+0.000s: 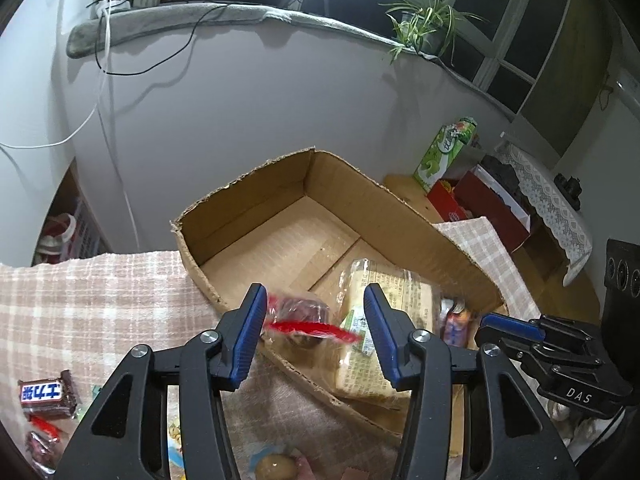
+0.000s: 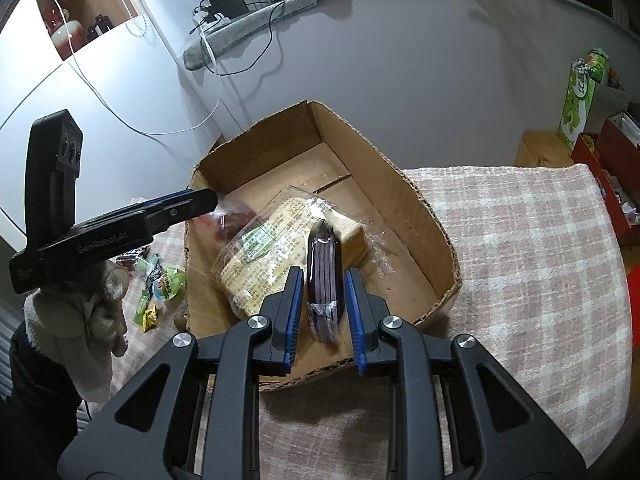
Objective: Organize snacks
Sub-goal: 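Carry both snacks to the box and open both tools to drop them, then grasp the yellow candy with the left tool while the right grasps the pink wrapper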
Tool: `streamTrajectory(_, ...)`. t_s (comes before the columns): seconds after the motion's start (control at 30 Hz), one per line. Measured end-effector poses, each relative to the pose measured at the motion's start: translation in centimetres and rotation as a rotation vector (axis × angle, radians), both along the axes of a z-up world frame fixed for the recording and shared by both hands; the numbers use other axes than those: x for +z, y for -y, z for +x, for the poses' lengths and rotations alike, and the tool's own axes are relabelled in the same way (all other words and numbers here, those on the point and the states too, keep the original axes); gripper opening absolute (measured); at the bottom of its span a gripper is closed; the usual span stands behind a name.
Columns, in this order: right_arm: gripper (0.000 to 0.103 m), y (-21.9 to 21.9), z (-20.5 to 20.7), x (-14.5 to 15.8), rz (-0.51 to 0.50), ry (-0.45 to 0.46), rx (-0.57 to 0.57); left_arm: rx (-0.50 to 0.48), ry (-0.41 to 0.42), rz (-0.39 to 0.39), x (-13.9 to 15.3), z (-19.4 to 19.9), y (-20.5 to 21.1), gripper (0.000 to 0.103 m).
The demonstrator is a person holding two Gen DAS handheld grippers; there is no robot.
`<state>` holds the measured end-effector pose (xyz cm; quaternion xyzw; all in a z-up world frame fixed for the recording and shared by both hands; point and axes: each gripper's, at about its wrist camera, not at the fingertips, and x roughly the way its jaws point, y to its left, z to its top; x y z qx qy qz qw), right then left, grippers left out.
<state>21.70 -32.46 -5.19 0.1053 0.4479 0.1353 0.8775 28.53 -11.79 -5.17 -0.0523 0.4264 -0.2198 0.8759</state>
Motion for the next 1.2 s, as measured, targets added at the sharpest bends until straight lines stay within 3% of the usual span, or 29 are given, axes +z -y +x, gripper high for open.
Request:
streamTrajectory(0.13, 0.026, -0.2, -0.4, 0.4, -0.009, 0.012, 0.003, -0.002, 0.014, 0.004, 0.4, -0.5, -0.3, 0.049)
streamTrajectory(0.2, 0.037, -0.3, -0.7, 0.7, -0.011, 0.023, 0.004, -0.002, 0.020, 0.005, 0.6, -0.8, -0.7, 0.049)
streamTrajectory(0.27, 0.041, -0.5, -1.1, 1.1, -0.014, 0.039, 0.006, 0.001, 0.024, 0.003, 0.9, -1.4, -1.3, 0.049)
streamTrajectory(0.63, 0.042, -3.8, -4.2, 3.0, -0.042, 0.108, 0.099, 0.068, 0.070, 0.033, 2.3, -6.2, -6.6, 0.050)
streamTrajectory(0.87, 0.042, -6.4, -6.7, 2.7, -0.054, 0.133, 0.159, 0.122, 0.142, 0.111, 1.8, -10.4, -10.6, 0.065)
streamTrajectory(0.93, 0.043, -7.1, -7.6, 2.4, -0.064, 0.146, 0.181, 0.126, 0.130, 0.129, 1.3, -11.5, -11.5, 0.065)
streamTrajectory(1.0, 0.063, -8.0, -8.4, 2.0, -0.078, 0.155, 0.201, 0.143, 0.107, 0.130, 0.7, -12.4, -12.3, 0.065)
streamTrajectory(1.2, 0.065, -10.7, -10.4, 0.4, -0.103, 0.154, 0.242, 0.174, 0.042, 0.092, -1.6, -14.5, -14.1, 0.065)
